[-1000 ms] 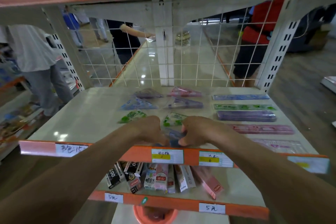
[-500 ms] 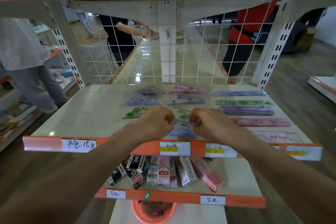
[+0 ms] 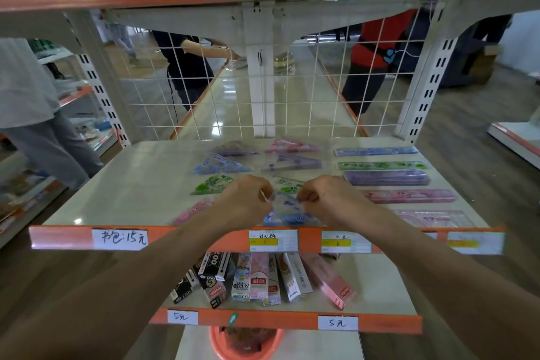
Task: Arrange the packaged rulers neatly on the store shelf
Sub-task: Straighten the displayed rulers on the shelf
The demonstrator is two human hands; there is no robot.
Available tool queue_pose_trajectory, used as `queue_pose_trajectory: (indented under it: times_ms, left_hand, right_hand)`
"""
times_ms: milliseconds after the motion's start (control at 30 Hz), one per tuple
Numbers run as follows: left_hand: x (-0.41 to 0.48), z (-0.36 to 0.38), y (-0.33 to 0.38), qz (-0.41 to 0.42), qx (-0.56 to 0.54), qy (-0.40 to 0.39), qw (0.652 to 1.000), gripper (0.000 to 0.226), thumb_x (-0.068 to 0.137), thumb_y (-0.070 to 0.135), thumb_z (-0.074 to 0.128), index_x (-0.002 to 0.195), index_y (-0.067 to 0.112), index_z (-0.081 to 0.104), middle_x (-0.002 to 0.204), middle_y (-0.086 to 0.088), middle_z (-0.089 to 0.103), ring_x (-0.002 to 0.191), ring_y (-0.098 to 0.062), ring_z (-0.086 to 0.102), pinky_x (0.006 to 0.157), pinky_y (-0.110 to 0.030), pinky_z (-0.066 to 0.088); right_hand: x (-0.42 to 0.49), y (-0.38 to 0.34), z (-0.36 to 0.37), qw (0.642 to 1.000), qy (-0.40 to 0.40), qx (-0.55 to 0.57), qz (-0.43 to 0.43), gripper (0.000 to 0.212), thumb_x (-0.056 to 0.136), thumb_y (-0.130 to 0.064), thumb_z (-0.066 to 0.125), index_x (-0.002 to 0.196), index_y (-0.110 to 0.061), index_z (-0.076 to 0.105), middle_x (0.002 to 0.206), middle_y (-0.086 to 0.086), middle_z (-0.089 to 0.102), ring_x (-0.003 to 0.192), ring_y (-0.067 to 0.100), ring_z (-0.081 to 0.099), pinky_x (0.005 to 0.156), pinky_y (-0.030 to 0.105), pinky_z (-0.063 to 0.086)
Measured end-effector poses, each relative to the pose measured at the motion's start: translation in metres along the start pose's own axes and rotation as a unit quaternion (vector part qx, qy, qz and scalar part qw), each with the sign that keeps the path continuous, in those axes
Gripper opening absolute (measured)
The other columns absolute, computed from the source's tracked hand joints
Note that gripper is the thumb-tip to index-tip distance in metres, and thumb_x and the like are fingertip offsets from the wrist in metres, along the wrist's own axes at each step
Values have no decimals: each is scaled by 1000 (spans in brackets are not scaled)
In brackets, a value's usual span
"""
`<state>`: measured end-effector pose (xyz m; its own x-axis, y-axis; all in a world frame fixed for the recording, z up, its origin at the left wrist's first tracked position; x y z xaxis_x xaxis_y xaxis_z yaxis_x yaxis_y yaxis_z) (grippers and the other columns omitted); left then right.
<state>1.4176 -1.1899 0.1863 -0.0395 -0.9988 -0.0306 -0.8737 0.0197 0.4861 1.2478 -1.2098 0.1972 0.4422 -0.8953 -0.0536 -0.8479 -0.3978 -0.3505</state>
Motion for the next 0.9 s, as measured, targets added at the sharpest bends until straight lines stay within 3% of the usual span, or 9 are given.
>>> queue_pose_trajectory:
  times_ms: [200,367,600,800,900]
  left_hand:
    - [7,0,-1,-36,-9,-43,998,11,84,14,62,92,9,68,87,-5,65,76,-17,59,72,-31,50]
    - [11,1,2,-56,6,-70,996,24,84,17,62,107,16,58,94,3,58,84,-14,57,65,-21,40]
    - [17,3,7,-71,19,-97,993,7,83,7,57,88,12,57,80,-6,58,66,-20,55,60,-28,43]
    - [23,3,8,-75,40,-109,990,8,81,4,55,76,10,56,73,-10,58,62,-21,55,58,-30,44]
    - [25,5,8,-80,68,-121,987,3,83,8,59,86,6,58,80,-11,64,69,-22,62,69,-35,54]
  right_hand:
    - [-1,0,-4,997,-72,-30,-11,52,84,-17,60,134,-25,48,120,-4,61,110,17,55,88,29,46]
    - [1,6,3,997,-68,-22,-5,43,85,-20,61,127,-26,51,118,-3,61,107,17,55,83,28,45]
    - [2,8,2,997,-74,-4,-7,40,87,-18,61,126,-23,54,119,-2,59,107,17,54,89,28,46]
    - [5,10,2,997,-82,10,-5,40,87,-17,60,127,-21,53,119,0,58,107,17,54,87,27,44]
    - [7,11,3,996,-84,-2,-8,37,88,-17,58,125,-20,54,122,1,57,109,19,54,90,29,44]
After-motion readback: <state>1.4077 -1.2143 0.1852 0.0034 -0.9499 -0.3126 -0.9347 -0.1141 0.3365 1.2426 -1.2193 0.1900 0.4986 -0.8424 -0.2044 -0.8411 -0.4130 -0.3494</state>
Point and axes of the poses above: each hand's wrist, its own x-axis towards the middle knuckle, its own z-axis out of the palm, y = z × x, the point moved 1 cm from there along x, towards the middle knuckle
